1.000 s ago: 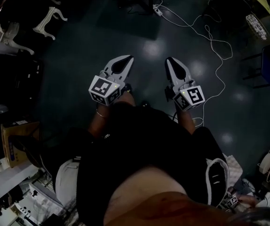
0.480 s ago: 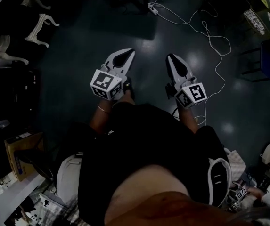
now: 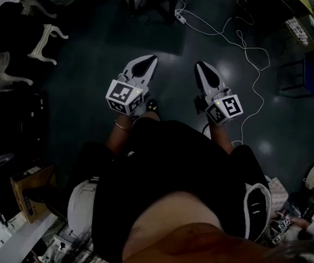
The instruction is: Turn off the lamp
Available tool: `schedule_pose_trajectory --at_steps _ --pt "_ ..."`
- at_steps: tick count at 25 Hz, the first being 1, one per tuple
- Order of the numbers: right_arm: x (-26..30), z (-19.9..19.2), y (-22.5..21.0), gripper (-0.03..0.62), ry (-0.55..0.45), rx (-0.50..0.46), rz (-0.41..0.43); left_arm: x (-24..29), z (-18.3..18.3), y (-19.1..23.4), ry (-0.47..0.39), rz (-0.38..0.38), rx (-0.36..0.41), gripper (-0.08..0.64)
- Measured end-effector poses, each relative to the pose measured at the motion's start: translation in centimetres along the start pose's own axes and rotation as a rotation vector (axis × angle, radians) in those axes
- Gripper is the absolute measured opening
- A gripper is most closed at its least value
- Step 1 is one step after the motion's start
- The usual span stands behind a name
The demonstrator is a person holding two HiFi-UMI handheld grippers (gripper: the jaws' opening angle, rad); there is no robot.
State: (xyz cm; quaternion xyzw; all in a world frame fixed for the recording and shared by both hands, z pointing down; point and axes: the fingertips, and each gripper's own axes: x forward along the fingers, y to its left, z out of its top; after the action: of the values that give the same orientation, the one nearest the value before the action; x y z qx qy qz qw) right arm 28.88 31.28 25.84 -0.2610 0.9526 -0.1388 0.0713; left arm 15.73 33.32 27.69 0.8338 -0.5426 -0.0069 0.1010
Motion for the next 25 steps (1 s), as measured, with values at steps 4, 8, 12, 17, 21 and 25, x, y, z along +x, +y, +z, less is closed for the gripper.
schedule_pose_trajectory --at_steps 4,8,12,17,21,25 --pt "3.1 -0.2 -0.3 0.002 0.009 0.001 -0.007 0.4 0.1 3.2 0.004 -0.001 -0.016 0.008" --pt "6.0 -0.8 -0.6 0.002 0.016 -0.003 -0.007 0.4 0.6 6.3 0.003 0.002 -0.023 0.006" --pt "8.8 -0.9 -0.2 0.002 0.016 -0.002 -0.008 0.0 1.0 8.9 0.002 0.002 -0.027 0.007" --pt "11.4 -1.0 0.7 0.002 0.026 -0.012 0.006 -0.4 1.0 11.1 -0.003 0.009 -0.043 0.007" --pt "12.2 -1.3 0.5 0.002 0.041 -0.017 0.006 -0.4 0.7 11.9 -0.003 0.013 -0.063 0.008" --pt "13.4 -1.5 -0.7 0.002 0.058 -0.009 0.021 0.0 0.6 12.9 -0.005 0.045 -0.073 0.007"
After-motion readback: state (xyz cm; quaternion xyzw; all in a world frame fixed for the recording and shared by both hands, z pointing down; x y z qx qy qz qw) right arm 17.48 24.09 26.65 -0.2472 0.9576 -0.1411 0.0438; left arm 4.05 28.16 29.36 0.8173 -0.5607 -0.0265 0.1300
